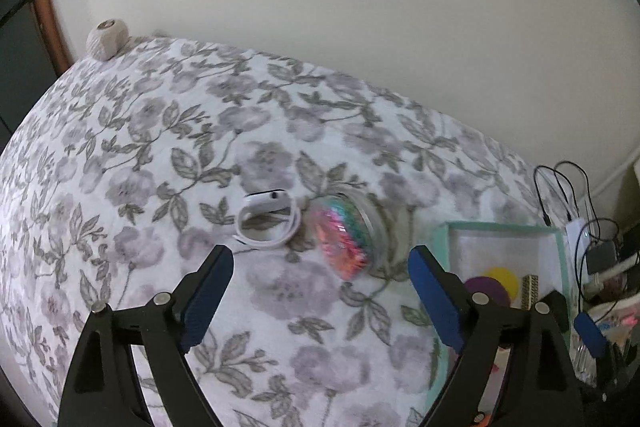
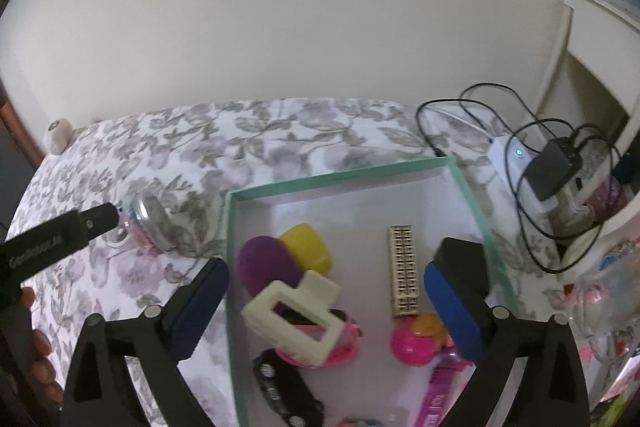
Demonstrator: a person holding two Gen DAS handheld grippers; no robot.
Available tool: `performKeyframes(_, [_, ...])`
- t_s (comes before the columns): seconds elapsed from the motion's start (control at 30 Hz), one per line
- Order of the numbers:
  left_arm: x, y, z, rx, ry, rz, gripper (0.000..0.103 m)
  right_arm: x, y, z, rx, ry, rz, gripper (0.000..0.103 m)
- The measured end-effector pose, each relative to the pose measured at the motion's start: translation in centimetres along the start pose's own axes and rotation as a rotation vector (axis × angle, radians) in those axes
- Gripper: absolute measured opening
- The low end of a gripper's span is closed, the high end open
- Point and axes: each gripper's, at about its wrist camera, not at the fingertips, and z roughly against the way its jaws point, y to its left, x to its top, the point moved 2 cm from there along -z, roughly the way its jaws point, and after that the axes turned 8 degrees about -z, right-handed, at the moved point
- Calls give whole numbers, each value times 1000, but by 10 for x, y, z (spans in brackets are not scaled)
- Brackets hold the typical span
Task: Organize rigid objects
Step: 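Withdraw both tools from the tray toward the white smartwatch and bead jar, then grasp the white smartwatch with the left tool while the right tool grasps the bead jar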
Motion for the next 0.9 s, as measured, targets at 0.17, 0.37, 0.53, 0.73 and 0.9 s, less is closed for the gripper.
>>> performKeyframes(0.17, [3,26,-2,20,-5,58,90,-3,10,-2,8,-3,15,103])
performKeyframes(0.37, [8,58,1,42,-45,133,103,-5,19,-6,4,0,29,103])
performKeyframes(0.53, [10,80,-5,47,-44,176,103,-7,28,-9,11,2,51,103])
performKeyframes(0.73, [7,97,-17,19,-11,218,103,-8,44,-8,38,-24,75,103])
performKeyframes(0.9, [5,104,-29,-27,17,226,103,-8,64,-12,93,-31,84,103])
